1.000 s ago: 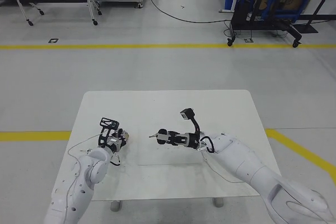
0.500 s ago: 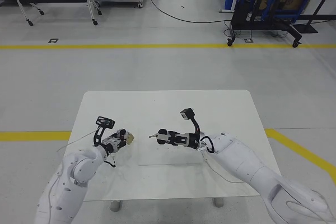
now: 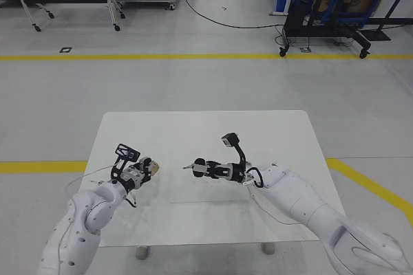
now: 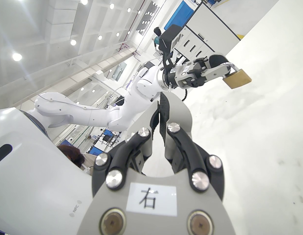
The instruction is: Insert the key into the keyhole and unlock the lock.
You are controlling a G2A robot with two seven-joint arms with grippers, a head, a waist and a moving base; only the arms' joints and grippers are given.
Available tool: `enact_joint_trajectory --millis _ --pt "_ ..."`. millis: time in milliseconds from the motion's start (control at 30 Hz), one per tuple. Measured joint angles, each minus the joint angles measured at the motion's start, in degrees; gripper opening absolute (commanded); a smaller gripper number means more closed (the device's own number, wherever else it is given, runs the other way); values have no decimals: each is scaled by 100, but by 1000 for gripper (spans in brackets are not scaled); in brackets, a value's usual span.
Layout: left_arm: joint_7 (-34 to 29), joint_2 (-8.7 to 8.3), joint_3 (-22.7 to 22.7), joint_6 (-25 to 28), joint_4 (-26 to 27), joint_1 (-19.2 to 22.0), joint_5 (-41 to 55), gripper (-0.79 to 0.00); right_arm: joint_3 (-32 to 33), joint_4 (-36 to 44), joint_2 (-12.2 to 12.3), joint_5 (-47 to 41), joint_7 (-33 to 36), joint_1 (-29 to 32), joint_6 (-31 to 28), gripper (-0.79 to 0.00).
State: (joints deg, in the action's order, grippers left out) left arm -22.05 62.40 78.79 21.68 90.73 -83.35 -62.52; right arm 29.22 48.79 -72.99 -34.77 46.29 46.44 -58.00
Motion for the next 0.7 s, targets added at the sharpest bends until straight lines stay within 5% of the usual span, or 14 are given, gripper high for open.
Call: enact_joint_trajectory --millis 100,233,467,700 --pt "50 27 -201 -90 -53 48 -177 -785 0 0 0 0 0 0 0 -785" --pt "119 23 -111 419 -87 39 404 -785 0 0 0 0 0 0 0 -785" --pt "-802 -95 412 2232 -263 -22 3774 -785 0 0 0 0 0 0 0 -785" --pt "-1742 -207 482 2563 -354 43 5476 -785 148 167 -9 331 -548 137 236 -785"
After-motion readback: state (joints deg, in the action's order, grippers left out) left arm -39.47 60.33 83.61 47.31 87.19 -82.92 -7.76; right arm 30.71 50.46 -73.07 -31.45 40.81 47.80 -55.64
